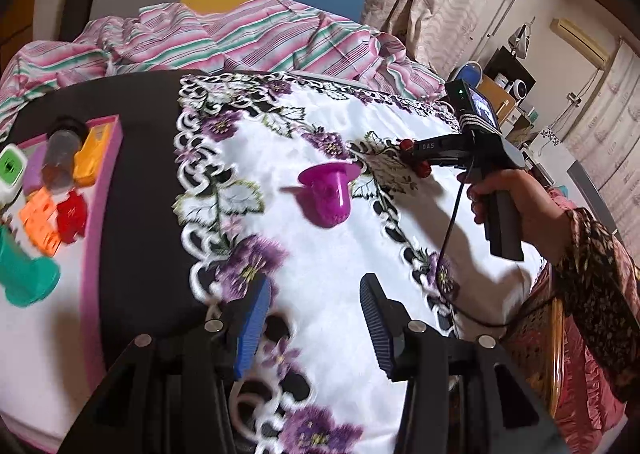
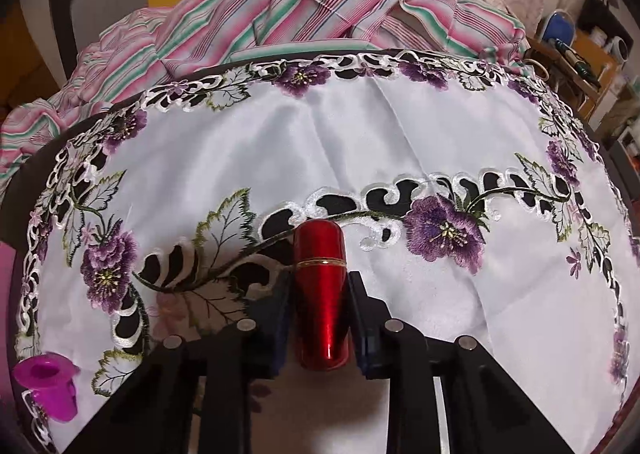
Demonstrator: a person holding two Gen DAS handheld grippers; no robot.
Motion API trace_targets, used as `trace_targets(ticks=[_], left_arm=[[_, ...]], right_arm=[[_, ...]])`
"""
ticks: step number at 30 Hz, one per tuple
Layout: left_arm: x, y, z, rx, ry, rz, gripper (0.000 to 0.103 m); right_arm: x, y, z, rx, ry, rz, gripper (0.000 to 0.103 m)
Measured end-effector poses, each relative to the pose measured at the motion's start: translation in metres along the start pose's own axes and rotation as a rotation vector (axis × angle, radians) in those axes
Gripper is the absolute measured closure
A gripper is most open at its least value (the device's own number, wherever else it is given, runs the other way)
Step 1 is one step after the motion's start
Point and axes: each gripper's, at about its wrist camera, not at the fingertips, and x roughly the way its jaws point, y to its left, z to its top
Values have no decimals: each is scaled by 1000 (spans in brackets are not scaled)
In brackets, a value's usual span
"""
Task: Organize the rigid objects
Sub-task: 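Grasp the magenta suction cup with the left gripper while the right holds the red cylinder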
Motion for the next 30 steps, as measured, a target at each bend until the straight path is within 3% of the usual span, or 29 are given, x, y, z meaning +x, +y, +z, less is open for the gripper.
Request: trace_targets(ticks=[6,9,16,18,22,30], left_arm=[[27,-16,18,24,14,14,52],[42,-21,27,20,10,24,45],[86,-28,42,19,42,81,45],[93,-30,43,36,30,82,47],[97,-32,46,93,37,83,69],[76,-35,61,108,6,52,72]], right_arm=[[-4,11,-7,-13,21,67,76],[-4,15,-8,-34,24,61,76],[-3,16,-7,-51,20,55,76],[-3,16,-7,-55,20,54,76],[-3,15,-7,-56,19,57,76],[-3,15,-6,-55,20,59,76]])
